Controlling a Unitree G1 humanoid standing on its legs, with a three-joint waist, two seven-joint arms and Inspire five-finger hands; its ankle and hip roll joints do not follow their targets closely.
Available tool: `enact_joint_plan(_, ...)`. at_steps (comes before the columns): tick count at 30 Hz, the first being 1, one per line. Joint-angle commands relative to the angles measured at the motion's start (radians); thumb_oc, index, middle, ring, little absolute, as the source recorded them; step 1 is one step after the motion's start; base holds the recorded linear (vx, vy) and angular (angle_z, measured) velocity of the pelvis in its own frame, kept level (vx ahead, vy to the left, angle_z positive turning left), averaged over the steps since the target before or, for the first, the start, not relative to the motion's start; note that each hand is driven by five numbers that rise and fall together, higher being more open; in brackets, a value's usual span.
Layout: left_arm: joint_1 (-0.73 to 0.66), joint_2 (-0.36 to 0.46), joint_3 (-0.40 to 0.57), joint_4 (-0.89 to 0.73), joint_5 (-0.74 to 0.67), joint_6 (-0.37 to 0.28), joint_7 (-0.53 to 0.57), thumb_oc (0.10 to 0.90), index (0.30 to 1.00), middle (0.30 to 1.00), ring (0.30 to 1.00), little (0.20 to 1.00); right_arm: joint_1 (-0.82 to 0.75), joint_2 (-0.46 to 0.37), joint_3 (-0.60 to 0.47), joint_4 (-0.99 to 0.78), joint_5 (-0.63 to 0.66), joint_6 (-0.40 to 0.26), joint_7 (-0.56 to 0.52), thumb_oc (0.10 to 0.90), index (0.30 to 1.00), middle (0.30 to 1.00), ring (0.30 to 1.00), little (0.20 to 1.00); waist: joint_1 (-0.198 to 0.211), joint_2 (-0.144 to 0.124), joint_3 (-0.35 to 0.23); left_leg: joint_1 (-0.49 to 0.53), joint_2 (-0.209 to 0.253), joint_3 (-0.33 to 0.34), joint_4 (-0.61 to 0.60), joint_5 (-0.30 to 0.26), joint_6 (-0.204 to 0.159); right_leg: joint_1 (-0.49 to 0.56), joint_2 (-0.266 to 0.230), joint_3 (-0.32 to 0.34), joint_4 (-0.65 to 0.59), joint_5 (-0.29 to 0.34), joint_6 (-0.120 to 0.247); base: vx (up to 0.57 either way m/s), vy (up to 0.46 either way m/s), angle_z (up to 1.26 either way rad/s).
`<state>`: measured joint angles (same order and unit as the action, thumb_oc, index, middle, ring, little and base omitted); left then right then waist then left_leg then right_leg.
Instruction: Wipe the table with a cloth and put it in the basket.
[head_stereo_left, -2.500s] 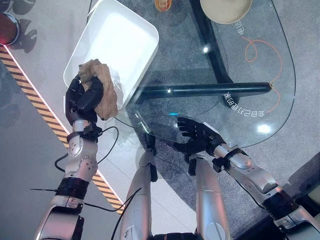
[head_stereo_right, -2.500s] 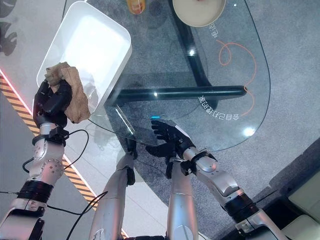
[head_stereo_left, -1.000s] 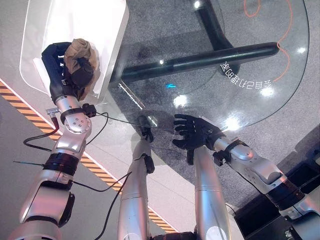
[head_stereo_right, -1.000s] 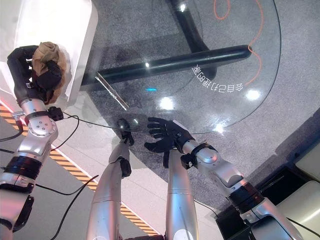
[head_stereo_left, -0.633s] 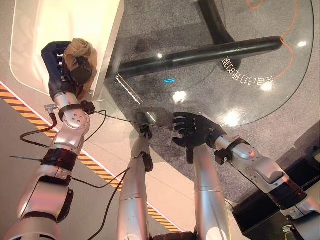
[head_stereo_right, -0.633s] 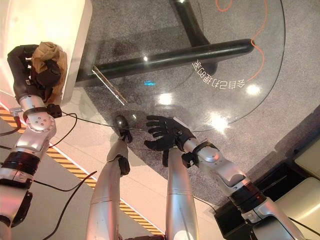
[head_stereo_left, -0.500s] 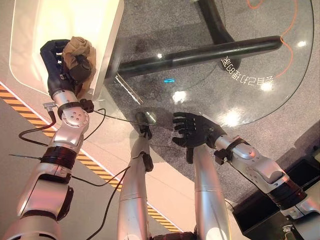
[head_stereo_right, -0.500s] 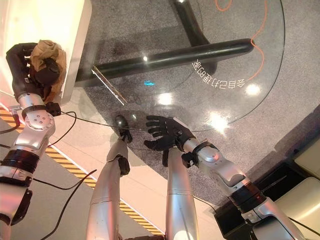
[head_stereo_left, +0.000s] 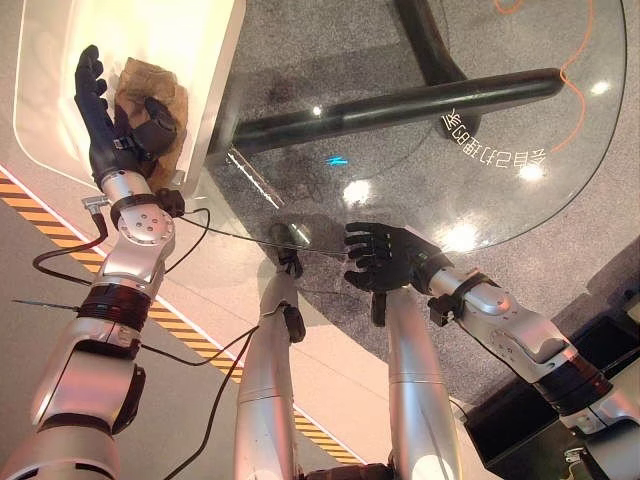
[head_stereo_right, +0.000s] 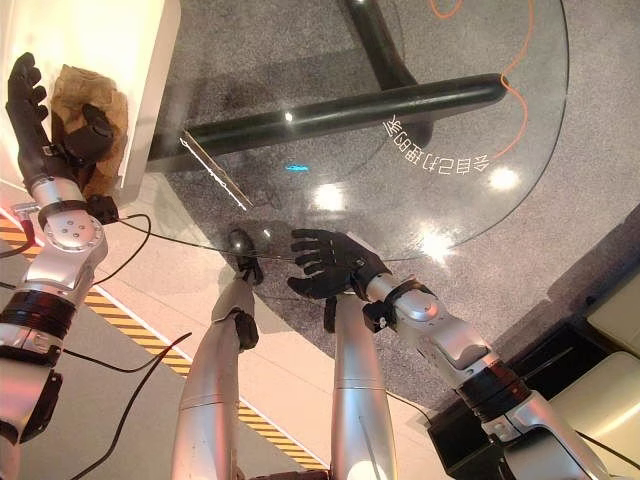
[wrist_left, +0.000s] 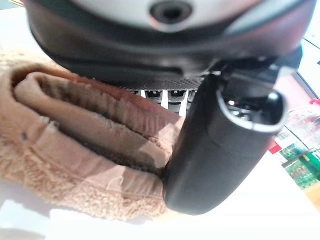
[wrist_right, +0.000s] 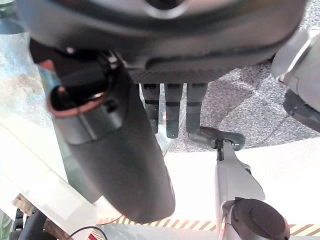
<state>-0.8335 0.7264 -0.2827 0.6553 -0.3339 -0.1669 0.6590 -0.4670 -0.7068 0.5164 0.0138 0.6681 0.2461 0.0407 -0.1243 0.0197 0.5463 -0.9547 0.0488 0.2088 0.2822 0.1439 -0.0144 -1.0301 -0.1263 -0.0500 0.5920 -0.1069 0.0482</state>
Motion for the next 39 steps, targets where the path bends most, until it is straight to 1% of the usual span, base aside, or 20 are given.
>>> enact_joint_plan(1, -0.039, 0.088, 0.051, 0.016, -0.009, -0.035, 0.029, 0.800, 0.900, 0.900, 0.900, 0.900, 0.049, 0.008, 0.034, -0.023, -0.002, 0.000, 0.015, 0.800, 0.900, 0.900, 0.900, 0.900, -0.011, 0.011, -0.026, 0.036, -0.088, 0.023, 0.164, -0.217, -0.025, 0.062, 0.081, 0.002, -0.222, 0.110, 0.044, 0.00, 0.000, 0.00)
enact_joint_plan(9, 0.041, 0.122, 0.103, -0.023, 0.033, -0.028, -0.013, 0.800, 0.900, 0.900, 0.900, 0.900, 0.108, 0.024, 0.009, -0.071, -0.034, 0.010, 0.025, 0.800, 0.900, 0.900, 0.900, 0.900, -0.001, 0.013, -0.026, 0.110, -0.098, 0.014, 0.149, -0.228, -0.027, 0.147, 0.066, -0.012, -0.247, 0.101, 0.043, -0.01, -0.035, 0.00)
enact_joint_plan(13, 0.102, 0.137, 0.143, -0.050, 0.037, -0.041, -0.032, 0.800, 0.900, 0.900, 0.900, 0.900, 0.145, 0.040, -0.002, -0.079, -0.059, 0.006, 0.036, 0.800, 0.900, 0.900, 0.900, 0.900, 0.009, 0.012, -0.026, 0.154, -0.104, 0.004, 0.144, -0.235, -0.028, 0.201, 0.058, -0.024, -0.249, 0.089, 0.041, -0.04, -0.069, 0.01)
enact_joint_plan(14, 0.106, 0.146, 0.162, -0.062, 0.033, -0.046, -0.041, 0.800, 0.900, 0.900, 0.900, 0.900, 0.140, 0.041, -0.012, -0.083, -0.066, 0.006, 0.039, 0.800, 0.900, 0.900, 0.900, 0.900, 0.010, 0.010, -0.026, 0.136, -0.109, 0.011, 0.132, -0.203, -0.023, 0.186, 0.052, -0.031, -0.261, 0.117, 0.034, -0.05, -0.119, 0.08)
enact_joint_plan(15, 0.140, 0.148, 0.174, -0.071, 0.028, -0.057, -0.058, 0.800, 0.900, 0.900, 0.900, 0.900, 0.164, 0.046, -0.012, -0.084, -0.068, 0.002, 0.040, 0.800, 0.900, 0.900, 0.900, 0.900, 0.018, 0.011, -0.026, 0.183, -0.109, -0.005, 0.137, -0.234, -0.030, 0.233, 0.053, -0.035, -0.253, 0.084, 0.039, -0.10, -0.098, 0.12)
enact_joint_plan(16, 0.139, 0.151, 0.186, -0.076, 0.027, -0.060, -0.063, 0.800, 0.900, 0.900, 0.900, 0.900, 0.157, 0.044, -0.018, -0.085, -0.069, 0.000, 0.041, 0.800, 0.900, 0.900, 0.900, 0.900, 0.017, 0.010, -0.026, 0.162, -0.112, 0.003, 0.129, -0.205, -0.024, 0.214, 0.048, -0.040, -0.263, 0.110, 0.033, -0.03, -0.088, 0.19)
enact_joint_plan(19, 0.188, 0.149, 0.218, -0.100, 0.023, -0.071, -0.088, 0.800, 0.900, 0.900, 0.900, 0.900, 0.179, 0.052, -0.029, -0.081, -0.077, -0.010, 0.046, 0.800, 0.900, 0.900, 0.900, 0.900, 0.027, 0.011, -0.026, 0.193, -0.116, -0.008, 0.122, -0.206, -0.026, 0.247, 0.045, -0.049, -0.265, 0.103, 0.031, -0.04, -0.080, 0.15)
enact_joint_plan(20, 0.237, 0.142, 0.249, -0.120, 0.014, -0.081, -0.115, 0.800, 0.900, 0.900, 0.900, 0.900, 0.207, 0.054, -0.042, -0.077, -0.088, -0.025, 0.057, 0.800, 0.900, 0.900, 0.900, 0.900, 0.036, 0.010, -0.026, 0.228, -0.118, -0.019, 0.113, -0.206, -0.027, 0.283, 0.042, -0.060, -0.269, 0.095, 0.030, -0.04, -0.119, 0.07)
enact_joint_plan(23, 0.306, 0.132, 0.292, -0.152, 0.003, -0.096, -0.130, 0.800, 0.900, 0.900, 0.900, 0.900, 0.234, 0.057, -0.062, -0.066, -0.098, -0.039, 0.078, 0.800, 0.900, 0.900, 0.900, 0.900, 0.047, 0.007, -0.026, 0.281, -0.117, -0.030, 0.091, -0.203, -0.031, 0.338, 0.040, -0.075, -0.279, 0.085, 0.027, -0.04, -0.107, 0.09)
enact_joint_plan(27, 0.369, 0.119, 0.319, -0.160, -0.021, -0.107, -0.164, 0.800, 0.900, 0.900, 0.900, 0.900, 0.265, 0.068, -0.073, -0.040, -0.107, -0.060, 0.089, 0.800, 0.900, 0.900, 0.900, 0.900, 0.059, 0.002, -0.026, 0.343, -0.113, -0.043, 0.073, -0.203, -0.033, 0.397, 0.042, -0.089, -0.279, 0.069, 0.025, -0.02, -0.105, 0.07)
enact_joint_plan(29, 0.417, 0.100, 0.327, -0.157, -0.039, -0.104, -0.210, 0.800, 0.900, 0.900, 0.900, 0.900, 0.292, 0.077, -0.080, -0.001, -0.118, -0.083, 0.097, 0.800, 0.900, 0.900, 0.900, 0.900, 0.066, -0.005, -0.026, 0.404, -0.109, -0.055, 0.053, -0.201, -0.037, 0.455, 0.047, -0.100, -0.282, 0.057, 0.024, -0.02, -0.149, 0.16)
enact_joint_plan(30, 0.421, 0.099, 0.328, -0.158, -0.039, -0.104, -0.213, 0.800, 0.900, 0.900, 0.900, 0.900, 0.295, 0.078, -0.080, 0.001, -0.118, -0.084, 0.098, 0.800, 0.900, 0.900, 0.900, 0.900, 0.066, -0.005, -0.026, 0.408, -0.109, -0.056, 0.051, -0.200, -0.037, 0.459, 0.048, -0.101, -0.283, 0.056, 0.024, 0.00, -0.136, 0.16)
enact_joint_plan(32, 0.491, 0.066, 0.335, -0.179, -0.025, -0.079, -0.253, 0.800, 0.900, 0.900, 0.900, 0.900, 0.329, 0.092, -0.092, 0.035, -0.126, -0.104, 0.114, 0.800, 0.900, 0.900, 0.900, 0.900, 0.074, -0.012, -0.026, 0.468, -0.106, -0.068, 0.028, -0.197, -0.040, 0.515, 0.055, -0.106, -0.288, 0.046, 0.023, 0.00, -0.150, 0.07)
enact_joint_plan(34, 0.536, 0.039, 0.336, -0.191, -0.040, -0.063, -0.281, 0.800, 0.900, 0.900, 0.900, 0.900, 0.345, 0.101, -0.097, 0.063, -0.134, -0.118, 0.123, 0.800, 0.900, 0.900, 0.900, 0.900, 0.080, -0.014, -0.026, 0.509, -0.104, -0.077, 0.009, -0.192, -0.041, 0.554, 0.061, -0.108, -0.295, 0.040, 0.022, -0.01, -0.138, 0.01)
enact_joint_plan(38, 0.643, -0.038, 0.315, -0.201, -0.069, -0.049, -0.345, 0.800, 0.900, 0.900, 0.900, 0.900, 0.384, 0.132, -0.121, 0.154, -0.142, -0.159, 0.155, 0.800, 0.900, 0.900, 0.900, 0.900, 0.092, -0.023, -0.026, 0.598, -0.099, -0.099, -0.016, -0.188, -0.044, 0.646, 0.073, -0.108, -0.308, 0.025, 0.019, -0.01, -0.138, 0.03)
enact_joint_plan(39, 0.647, -0.041, 0.314, -0.200, -0.071, -0.049, -0.347, 0.800, 0.900, 0.900, 0.900, 0.900, 0.386, 0.134, -0.122, 0.159, -0.143, -0.160, 0.157, 0.800, 0.900, 0.900, 0.900, 0.900, 0.092, -0.023, -0.026, 0.604, -0.098, -0.101, -0.017, -0.187, -0.045, 0.652, 0.073, -0.108, -0.309, 0.025, 0.019, 0.01, -0.136, 0.02)
